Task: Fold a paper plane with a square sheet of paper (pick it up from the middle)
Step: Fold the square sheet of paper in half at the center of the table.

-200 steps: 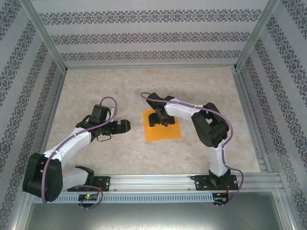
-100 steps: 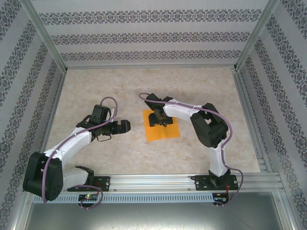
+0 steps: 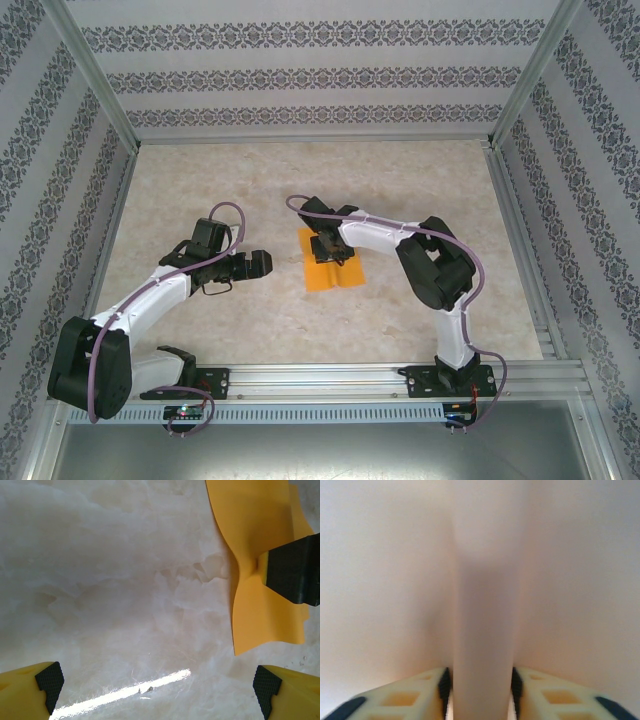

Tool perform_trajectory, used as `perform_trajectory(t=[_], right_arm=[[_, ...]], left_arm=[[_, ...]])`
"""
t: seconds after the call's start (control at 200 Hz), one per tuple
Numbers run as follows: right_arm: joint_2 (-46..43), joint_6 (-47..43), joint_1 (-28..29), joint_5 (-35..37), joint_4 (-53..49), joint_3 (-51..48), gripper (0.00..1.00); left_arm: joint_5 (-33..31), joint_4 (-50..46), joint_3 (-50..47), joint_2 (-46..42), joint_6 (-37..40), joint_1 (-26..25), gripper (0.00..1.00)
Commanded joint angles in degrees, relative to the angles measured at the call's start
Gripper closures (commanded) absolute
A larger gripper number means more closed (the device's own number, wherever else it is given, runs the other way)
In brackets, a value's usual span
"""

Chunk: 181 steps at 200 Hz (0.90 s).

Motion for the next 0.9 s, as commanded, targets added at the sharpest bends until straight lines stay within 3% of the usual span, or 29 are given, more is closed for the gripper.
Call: perform_trajectory(t=[0.0, 0.19, 0.33, 0.54, 0.749, 0.899], right_arm=[[-3.32, 0.83, 0.45, -0.04, 1.99, -1.15, 0.68], [-8.54, 0.97, 1.23, -3.40, 3.47, 0.08, 0.74], [-13.22, 3.09, 0.67, -11.27, 7.99, -1.09, 0.77], [-18.94, 11.19, -1.95, -27.11, 26.93, -10.20, 0.77], [-18.07, 14.21, -4.29, -33.87, 35.76, -18.86, 0.76], [-17.42, 14.40, -6.40, -35.07, 38.33, -23.43, 0.75]], left_arm=[[0.72, 0.21, -0.65, -1.73, -1.17, -0.58, 0.00], [-0.16, -2.08, 0.43, -5.26, -1.81, -0.52, 0.00], [-1.73, -5.51, 2.41, -9.31, -2.03, -0.43, 0.00], [1.19, -8.09, 6.08, -13.02, -3.32, -0.34, 0.00], [9.55, -0.71, 5.62, -9.01, -7.30, -0.50, 0.04], [12.00, 5.73, 5.74, -2.24, -9.86, -1.99, 0.12]])
